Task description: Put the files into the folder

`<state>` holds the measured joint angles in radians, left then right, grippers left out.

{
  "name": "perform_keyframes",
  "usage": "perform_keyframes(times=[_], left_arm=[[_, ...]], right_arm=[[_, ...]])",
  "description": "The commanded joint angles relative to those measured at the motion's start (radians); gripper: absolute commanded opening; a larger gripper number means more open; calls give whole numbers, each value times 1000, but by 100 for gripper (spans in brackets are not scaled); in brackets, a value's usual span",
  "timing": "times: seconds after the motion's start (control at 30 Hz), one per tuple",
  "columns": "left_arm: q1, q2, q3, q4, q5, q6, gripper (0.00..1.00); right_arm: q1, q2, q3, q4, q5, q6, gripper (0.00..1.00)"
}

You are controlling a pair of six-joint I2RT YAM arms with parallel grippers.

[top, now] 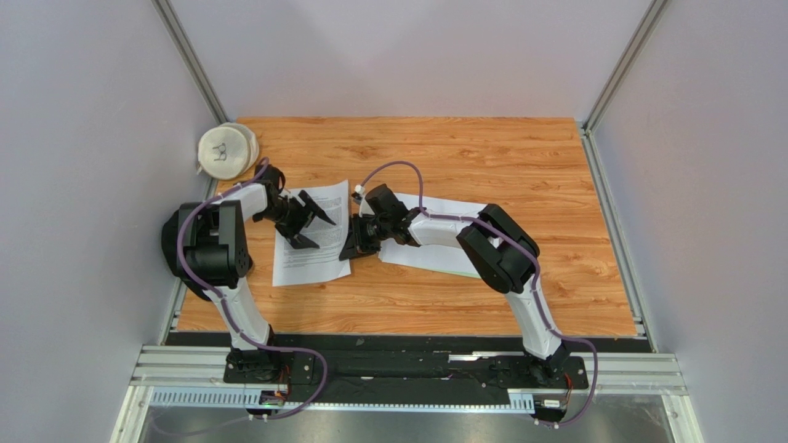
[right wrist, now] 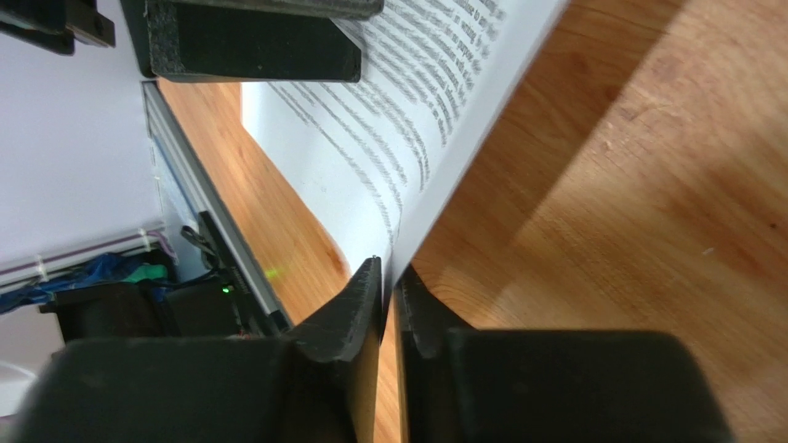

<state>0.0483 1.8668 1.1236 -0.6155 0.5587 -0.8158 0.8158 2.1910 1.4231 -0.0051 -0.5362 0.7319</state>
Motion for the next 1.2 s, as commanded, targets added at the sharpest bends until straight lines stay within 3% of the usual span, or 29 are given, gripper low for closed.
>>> perform_keyframes(times=[0.0,0.07,0.17,0.2,0.27,0.3,0.47,0.6,0.7,0.77,0.97,1.17], left_arm=[[-2,-139,44,10,-29,82,83],[-2,-187,57,-10,-36,99,83],[-2,-299,59,-13,-54,138,83],[-4,-351,56,-15,-65,145,84],[-7,-394,53,-26,-88,164,84],[-7,-424,50,-27,-89,168,83],[-44,-459,61,-24,-109,185,83],[-87,-425,79,-23,-112,179,83],[-113,-384,96,-18,-95,179,83],[-139,-335,116,-20,-80,185,82],[-202,-135,249,-82,-31,227,81],[-238,-126,265,-98,-14,247,81]], right_arm=[[-20,-5,69,1,-67,-21,7],[-24,-5,127,-77,-88,-61,0],[-43,-17,201,-293,-123,-246,0],[-53,-20,258,-461,-128,-375,0],[-93,-25,310,-635,-131,-527,0],[-125,-30,342,-792,-116,-663,0],[-170,-94,286,-1100,91,-1033,2],[-210,-123,237,-1127,228,-1192,1],[-231,-83,309,-1177,393,-1232,2],[-237,-77,341,-1185,398,-1305,1],[-268,-47,366,-1164,533,-1339,4],[-326,-30,376,-1084,650,-1345,5]])
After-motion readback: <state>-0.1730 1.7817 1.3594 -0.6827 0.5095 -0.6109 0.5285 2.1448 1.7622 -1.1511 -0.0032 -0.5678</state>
